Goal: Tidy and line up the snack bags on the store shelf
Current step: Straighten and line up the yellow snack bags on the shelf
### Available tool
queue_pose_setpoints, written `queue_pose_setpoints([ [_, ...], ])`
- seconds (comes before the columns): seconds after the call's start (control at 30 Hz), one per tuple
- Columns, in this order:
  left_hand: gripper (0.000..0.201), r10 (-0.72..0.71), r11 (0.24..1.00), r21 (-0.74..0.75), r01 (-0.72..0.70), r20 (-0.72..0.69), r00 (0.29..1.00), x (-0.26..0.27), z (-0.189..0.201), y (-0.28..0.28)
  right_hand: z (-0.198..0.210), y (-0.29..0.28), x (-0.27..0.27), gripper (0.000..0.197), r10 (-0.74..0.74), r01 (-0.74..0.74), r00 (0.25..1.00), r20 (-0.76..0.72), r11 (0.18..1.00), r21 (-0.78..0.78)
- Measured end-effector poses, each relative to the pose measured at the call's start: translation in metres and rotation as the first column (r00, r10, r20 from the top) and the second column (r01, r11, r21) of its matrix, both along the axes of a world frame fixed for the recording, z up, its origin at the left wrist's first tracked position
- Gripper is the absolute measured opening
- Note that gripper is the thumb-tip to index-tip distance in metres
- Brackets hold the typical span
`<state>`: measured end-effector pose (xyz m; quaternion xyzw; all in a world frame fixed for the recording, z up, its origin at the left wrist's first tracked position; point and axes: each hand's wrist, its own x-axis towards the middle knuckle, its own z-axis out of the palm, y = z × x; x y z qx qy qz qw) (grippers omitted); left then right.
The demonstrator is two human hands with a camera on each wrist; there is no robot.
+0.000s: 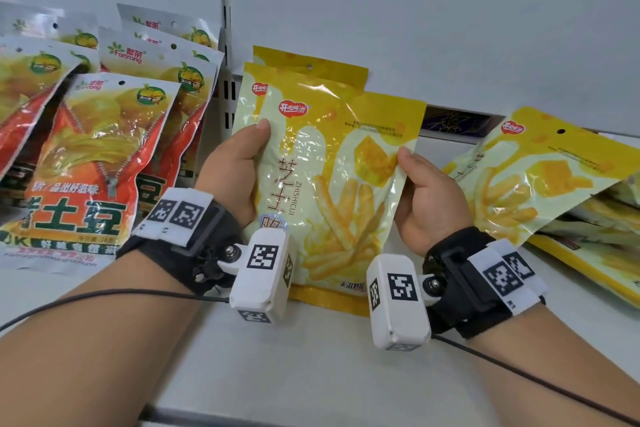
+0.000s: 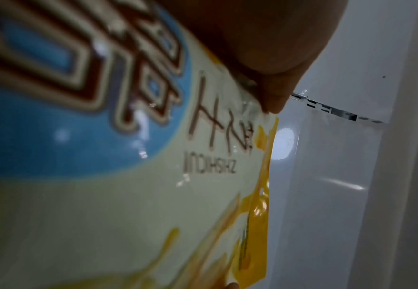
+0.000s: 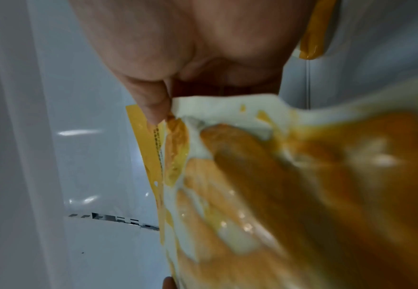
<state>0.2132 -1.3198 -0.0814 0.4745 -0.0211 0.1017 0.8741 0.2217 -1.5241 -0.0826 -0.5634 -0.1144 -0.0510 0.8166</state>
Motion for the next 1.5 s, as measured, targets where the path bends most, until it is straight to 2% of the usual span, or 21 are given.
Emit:
queue_pose_setpoints([
  [0.1, 0.029, 0.031, 0.999, -0.03, -0.03, 0.04, 0.999, 0.001, 0.0, 0.001, -0.009, -0.002, 0.001, 0.02, 0.046, -0.051, 0.998, -0.035, 0.989, -0.142],
  [0.2, 0.033, -0.001, 1.0, 0.005, 0.001, 0.057, 0.998, 0.001, -0.001, 0.002, -0.015, -0.003, 0.001, 0.032, 0.006, -0.016, 0.999, -0.05, 0.981, -0.192],
  [0.3, 0.035, -0.054, 0.987, 0.156, 0.044, 0.062, 0.997, 0.003, -0.004, 0.004, -0.014, -0.006, 0.002, 0.036, -0.087, 0.081, 0.996, -0.029, 0.983, -0.162],
  [0.4, 0.026, -0.065, 0.942, 0.333, 0.046, 0.045, 0.997, 0.003, -0.009, 0.004, -0.012, -0.013, 0.004, 0.035, -0.182, 0.176, 0.982, -0.046, 0.978, -0.11],
  [0.47, 0.014, -0.073, 0.922, 0.384, 0.056, 0.029, 0.997, 0.001, -0.012, 0.003, -0.013, -0.016, 0.005, 0.037, -0.209, 0.204, 0.975, -0.069, 0.976, -0.076],
  [0.53, 0.017, -0.038, 0.912, 0.41, 0.023, 0.03, 0.999, 0.0, -0.014, 0.003, -0.012, -0.017, 0.005, 0.039, -0.21, 0.207, 0.975, -0.078, 0.977, -0.048],
  [0.63, 0.026, 0.032, 0.918, 0.393, -0.043, 0.034, 0.999, 0.002, -0.015, 0.004, -0.013, -0.015, 0.004, 0.023, -0.155, 0.153, 0.982, -0.107, 0.988, -0.027],
  [0.73, 0.023, 0.066, 0.951, 0.3, -0.078, 0.051, 0.997, 0.003, -0.014, 0.007, -0.016, -0.013, 0.003, 0.009, -0.066, 0.052, 0.989, -0.133, 0.992, -0.113],
  [0.93, 0.019, 0.059, 0.98, 0.187, -0.066, 0.044, 0.997, 0.002, -0.012, 0.009, -0.022, -0.01, 0.003, 0.013, -0.048, 0.0, 0.982, -0.184, 0.968, -0.252],
  [1.1, 0.018, 0.052, 0.952, 0.301, -0.053, 0.01, 0.999, 0.003, -0.014, 0.01, -0.02, -0.012, 0.003, 0.022, -0.113, 0.079, 0.982, -0.148, 0.972, -0.22],
  [1.33, 0.012, -0.075, 0.923, 0.37, 0.104, -0.093, 0.993, 0.001, -0.017, 0.008, -0.017, -0.013, 0.004, 0.019, -0.207, 0.19, 0.97, -0.125, 0.972, -0.135],
  [1.5, 0.018, -0.029, 0.916, 0.396, 0.059, -0.081, 0.996, 0.002, -0.017, 0.01, -0.016, -0.01, 0.003, 0.017, -0.178, 0.164, 0.976, -0.121, 0.979, -0.121],
])
